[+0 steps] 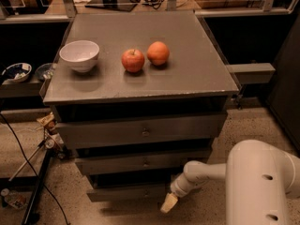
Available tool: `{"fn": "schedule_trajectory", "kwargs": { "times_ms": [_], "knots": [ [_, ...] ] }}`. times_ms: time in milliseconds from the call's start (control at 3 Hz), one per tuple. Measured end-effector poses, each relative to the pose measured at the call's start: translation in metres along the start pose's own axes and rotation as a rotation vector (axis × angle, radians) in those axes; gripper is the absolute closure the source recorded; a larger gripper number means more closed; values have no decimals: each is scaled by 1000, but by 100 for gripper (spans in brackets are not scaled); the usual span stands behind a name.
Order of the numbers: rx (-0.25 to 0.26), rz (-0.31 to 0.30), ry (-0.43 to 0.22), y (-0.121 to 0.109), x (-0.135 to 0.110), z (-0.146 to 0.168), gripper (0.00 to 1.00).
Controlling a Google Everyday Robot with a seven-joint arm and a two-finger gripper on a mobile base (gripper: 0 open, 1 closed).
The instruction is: Open bottom drawer
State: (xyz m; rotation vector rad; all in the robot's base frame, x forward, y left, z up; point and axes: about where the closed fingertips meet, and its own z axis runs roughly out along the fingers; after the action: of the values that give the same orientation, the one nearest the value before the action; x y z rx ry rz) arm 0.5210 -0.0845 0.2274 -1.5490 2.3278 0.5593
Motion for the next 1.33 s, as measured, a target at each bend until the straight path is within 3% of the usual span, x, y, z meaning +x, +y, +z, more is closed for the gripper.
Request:
{"fn": "schedule_trajectory", "kwargs": {
  "times_ms": [667, 1333],
  "knots": [
    [-10, -34, -8, -9, -18, 16, 0],
    [-70, -74, 10, 2, -23, 43, 0]
  ]
}}
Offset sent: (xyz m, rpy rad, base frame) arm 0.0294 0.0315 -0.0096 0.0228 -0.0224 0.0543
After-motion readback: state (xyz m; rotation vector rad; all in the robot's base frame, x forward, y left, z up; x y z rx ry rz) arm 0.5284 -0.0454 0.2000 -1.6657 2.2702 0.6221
